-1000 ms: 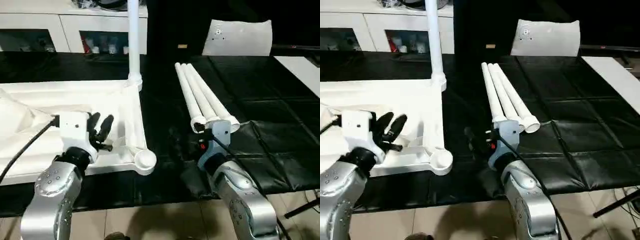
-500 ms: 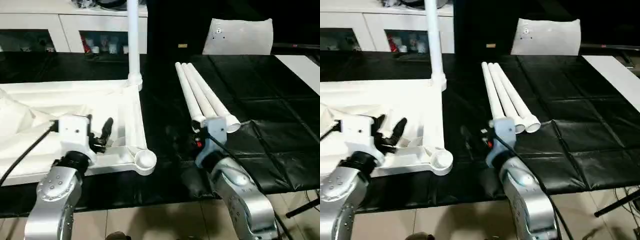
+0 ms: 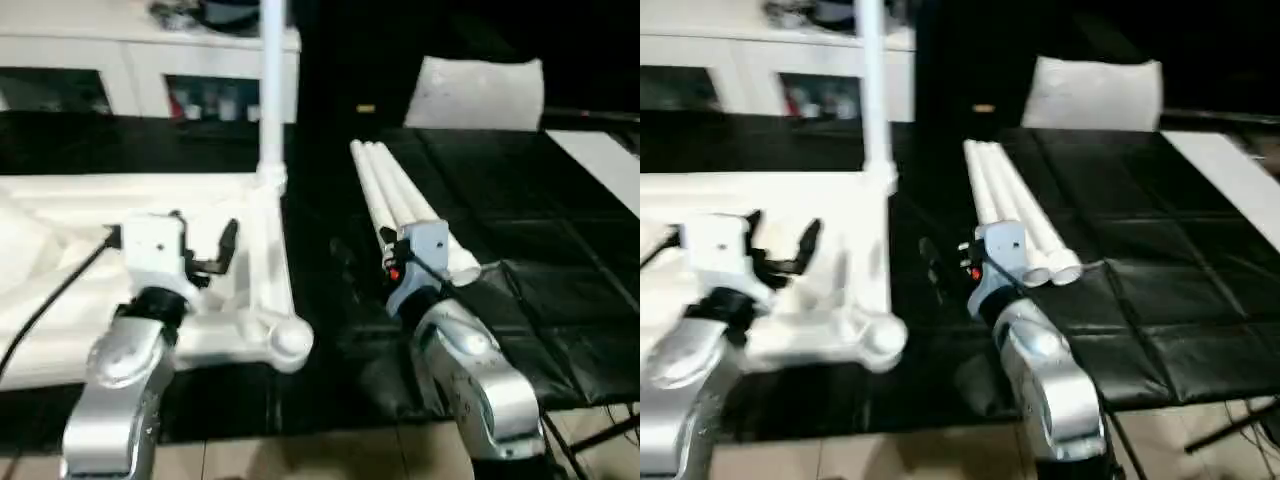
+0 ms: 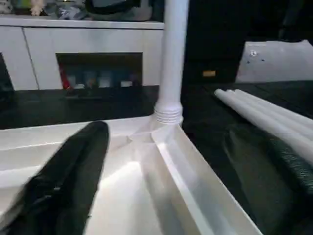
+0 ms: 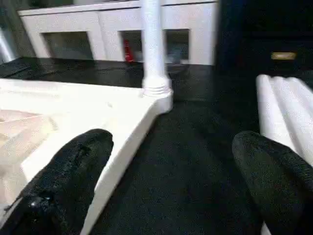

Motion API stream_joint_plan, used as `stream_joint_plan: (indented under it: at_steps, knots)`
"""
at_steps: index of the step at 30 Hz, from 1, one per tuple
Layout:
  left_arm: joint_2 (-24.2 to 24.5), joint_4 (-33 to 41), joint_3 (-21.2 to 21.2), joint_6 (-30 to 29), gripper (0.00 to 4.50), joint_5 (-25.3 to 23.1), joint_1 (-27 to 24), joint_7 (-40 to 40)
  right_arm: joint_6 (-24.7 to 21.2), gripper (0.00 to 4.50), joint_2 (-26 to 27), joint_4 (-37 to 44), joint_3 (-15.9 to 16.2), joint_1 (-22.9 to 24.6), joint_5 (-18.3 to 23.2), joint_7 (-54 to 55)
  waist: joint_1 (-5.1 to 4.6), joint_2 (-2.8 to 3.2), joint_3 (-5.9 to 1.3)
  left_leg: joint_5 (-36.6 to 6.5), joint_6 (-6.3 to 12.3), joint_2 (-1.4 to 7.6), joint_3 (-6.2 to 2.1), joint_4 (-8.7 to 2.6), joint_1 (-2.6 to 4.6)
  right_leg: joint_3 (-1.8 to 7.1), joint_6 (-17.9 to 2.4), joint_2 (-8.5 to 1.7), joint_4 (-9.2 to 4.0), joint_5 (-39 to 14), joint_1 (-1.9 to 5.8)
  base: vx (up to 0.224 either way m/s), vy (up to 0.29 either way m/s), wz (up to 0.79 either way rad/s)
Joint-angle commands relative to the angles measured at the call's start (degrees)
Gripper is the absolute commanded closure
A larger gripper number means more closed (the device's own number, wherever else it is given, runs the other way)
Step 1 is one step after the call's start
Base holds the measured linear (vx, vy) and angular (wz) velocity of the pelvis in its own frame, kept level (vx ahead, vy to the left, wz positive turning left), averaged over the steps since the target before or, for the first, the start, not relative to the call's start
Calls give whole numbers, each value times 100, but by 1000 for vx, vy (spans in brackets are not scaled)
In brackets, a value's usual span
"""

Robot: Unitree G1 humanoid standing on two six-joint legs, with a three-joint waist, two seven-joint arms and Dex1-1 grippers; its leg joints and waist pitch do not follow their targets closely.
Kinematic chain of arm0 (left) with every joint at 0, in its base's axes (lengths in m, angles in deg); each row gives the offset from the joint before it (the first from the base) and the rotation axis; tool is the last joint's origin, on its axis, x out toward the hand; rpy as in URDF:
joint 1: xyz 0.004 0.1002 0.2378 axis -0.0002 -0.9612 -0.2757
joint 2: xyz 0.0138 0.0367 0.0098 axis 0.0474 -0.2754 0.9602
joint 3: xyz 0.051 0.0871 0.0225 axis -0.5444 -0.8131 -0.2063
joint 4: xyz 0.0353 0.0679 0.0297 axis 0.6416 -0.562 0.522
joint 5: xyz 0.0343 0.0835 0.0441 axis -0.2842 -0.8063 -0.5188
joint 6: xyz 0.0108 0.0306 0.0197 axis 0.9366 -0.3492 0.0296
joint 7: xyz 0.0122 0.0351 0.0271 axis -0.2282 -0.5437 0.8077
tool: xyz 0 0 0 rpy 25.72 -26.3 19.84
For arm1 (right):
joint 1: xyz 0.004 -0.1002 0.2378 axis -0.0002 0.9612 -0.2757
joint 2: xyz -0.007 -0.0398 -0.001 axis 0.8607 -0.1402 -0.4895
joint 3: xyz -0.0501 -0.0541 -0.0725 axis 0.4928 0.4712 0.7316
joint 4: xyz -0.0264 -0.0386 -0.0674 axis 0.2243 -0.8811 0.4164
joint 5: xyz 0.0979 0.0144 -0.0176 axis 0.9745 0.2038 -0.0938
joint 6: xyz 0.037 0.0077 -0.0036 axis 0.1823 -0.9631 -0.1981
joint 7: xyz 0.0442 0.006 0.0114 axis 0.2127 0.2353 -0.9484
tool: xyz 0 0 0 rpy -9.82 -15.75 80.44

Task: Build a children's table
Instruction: Move to table

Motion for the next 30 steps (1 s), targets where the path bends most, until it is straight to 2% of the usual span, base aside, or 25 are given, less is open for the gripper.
stream_joint_plan:
  at_steps: [1, 2, 3, 4, 5, 6, 7, 8, 9, 10, 11, 12, 13, 14, 15, 16, 18, 19, 20, 21, 23, 24, 26, 28, 30]
  knots:
    - [28, 91, 48, -73, 4, 2, -111, 107, 18, 0, 42, -39, 92, -129, -62, 42, 99, 89, -395, -112, 1313, -8, -76, -239, -337, 117, -484, -611, -468, -1197, 583, 131, 22, 51]
    - [42, 113, 42, -86, 4, -12, -143, 109, 27, 0, 56, -40, 65, -123, -55, 71, 90, 135, -393, 186, 1471, -33, -122, -239, -290, 32, -504, -511, -431, -935, 578, 154, 28, 57]
    - [12, 171, 58, -130, 4, 11, -171, 139, -44, 0, 23, -10, 45, -106, -39, 71, -63, 239, -484, 784, 1620, 196, -259, -291, 312, 44, -493, -136, -108, -503, 238, 224, -11, 26]
    - [-4, 203, 72, -163, 4, 25, -185, 157, -95, 0, 11, 10, 31, -93, -20, 73, -220, 229, -418, 1280, 2385, 697, -845, -359, 880, 89, -406, -16, 563, -820, -497, 224, -11, 26]
    - [-25, 253, 107, -122, 4, 64, -204, 147, -136, 0, -12, 40, 10, -61, 34, 33, -164, 145, -476, 2810, 2897, 868, -1005, -120, 1050, 388, -77, -152, 871, -676, -970, 213, -33, 11]
    - [-25, 256, 109, -117, 4, 66, -206, 146, -135, 0, -15, 42, 11, -58, 35, 29, -84, 136, -460, 4599, 2826, 728, -755, 12, 834, 621, 284, -266, 894, 156, -1140, 0, 0, 0]
    - [-33, 281, 131, -120, 4, 83, -225, 147, -113, 0, -22, 41, -3, -16, 56, 11, -130, -19, -514, 5081, 2748, 632, -714, 78, 798, 790, 360, -359, 744, 646, -1142, 0, 0, 0]
    - [-40, 299, 162, -144, 4, 119, -233, 146, -91, 0, -43, 23, -3, 10, 55, -11, -39, -223, -476, 4336, 1923, -48, -211, 313, 332, 1023, 296, -475, 241, 1996, -878, -127, -15, 9]
    - [-36, 301, 190, -135, 4, 137, -253, 142, -22, 0, -109, 14, 48, 29, -31, -29, -19, -337, -412, 3259, 1557, -258, -63, 243, 157, 1108, 374, -416, 192, 2180, -703, -81, -44, 16]
    - [4, 285, 186, -140, 4, 90, -284, 140, 17, 0, -160, 12, 78, 38, -98, -19, 31, -375, -406, 2086, 1090, -223, -92, 173, -97, 1271, 68, -594, 278, 2835, -433, -81, -44, 16]
    - [17, 293, 185, -119, 4, 115, -315, 99, 36, 0, -143, 26, 47, 33, -42, -36, 42, -331, -453, 1783, 860, -170, -126, 109, -136, 1218, -41, -590, 361, 3120, -310, 8, -70, 5]
    - [24, 308, 169, -104, 4, 135, -342, 83, 44, 0, -127, 40, 13, 33, 16, -50, -8, -254, -433, 1059, 327, -73, -131, -48, -111, 1051, -387, -442, 354, 2883, -275, -40, -75, -6]
    - [73, 318, 136, -109, 4, 108, -353, 61, 37, 0, -145, 26, 15, 8, 25, -66, -16, -176, -407, 793, 190, -27, -140, -98, -99, 1016, -523, -430, 335, 2451, -282, -40, -75, -6]
    - [132, 330, 96, -93, 4, 116, -358, -12, 53, 0, -160, -15, 5, -29, 26, -63, -26, -151, -388, 527, 77, 18, -134, -137, -76, 986, -654, -393, 297, 1944, -303, -83, -55, -8]
    - [143, 335, 81, -74, 4, 138, -364, -56, 70, 0, -155, -32, -14, -35, 35, -54, -66, -96, -319, -390, -273, 108, -118, -236, -50, 969, -874, -335, 221, 451, -339, -99, -31, -5]
    - [158, 328, 92, -82, 4, 157, -349, -79, 45, 0, -154, -47, -25, -65, 17, -11, -71, -85, -296, -717, -342, 130, -109, -263, -31, 969, -883, -329, 187, 22, -367, -99, -31, -5]
    - [191, 303, 123, -134, 4, 204, -317, -126, -39, 0, -125, -67, -65, -124, -5, 109, -82, -83, -201, -1891, -459, 150, -51, -319, 42, 976, -698, -308, 13, -1774, -516, -107, -30, 2]
    - [216, 292, 111, -184, 4, 205, -289, -147, -94, 0, -136, -78, -92, -167, -21, 182, -119, -176, -170, -2119, -477, 146, -42, -332, 38, 966, -579, -294, -33, -2243, -539, -108, -27, 3]
    - [264, 264, 97, -183, 4, 217, -262, -201, -349, 0, -134, -132, -115, -248, -138, 370, -105, -134, -154, -2318, -514, 137, -60, -343, 58, 951, -457, -308, -60, -2692, -561, -108, -12, 1]
    - [337, 229, 79, -207, 4, 218, -222, -266, -690, 0, -147, -187, -126, -364, -270, 545, -108, -135, -150, -2459, -545, 99, -65, -308, 111, 944, -144, -313, -164, -3404, -643, -92, -13, 2]
    - [486, 182, 47, -291, 4, 233, -186, -385, -1151, 0, -186, -251, -100, -553, -425, 681, -123, -119, -166, -2384, -576, 83, -76, -304, 105, 946, -85, -293, -157, -3355, -651, -81, -12, 2]
    - [665, 160, -24, -379, 4, 343, -209, -636, -1479, 0, -292, -409, 0, -801, -542, 651, -143, -115, -158, -2413, -595, 96, -92, -336, 63, 918, -68, -287, -153, -3215, -636, -67, 0, -3]
    - [770, 168, -74, -449, 4, 384, -214, -766, -1588, 0, -379, -497, 55, -944, -489, 484, -150, -118, -176, -2459, -593, 106, -98, -341, 53, 895, -85, -307, -143, -3139, -623, -62, 4, -3]
    - [944, 183, -147, -507, 4, 445, -212, -1014, -1684, 0, -331, -715, -119, -1225, -310, 463, -141, -109, -187, -2397, -563, 124, -88, -343, 53, 890, -188, -328, -137, -2938, -629, 0, 0, 0]
    - [1052, 216, -151, -589, 4, 523, -192, -1164, -1718, 0, -319, -939, -209, -1467, -262, 489, -145, -83, -202, -2254, -604, 159, -95, -384, -15, 859, -364, -335, -74, -2477, -570, 0, 0, 0]
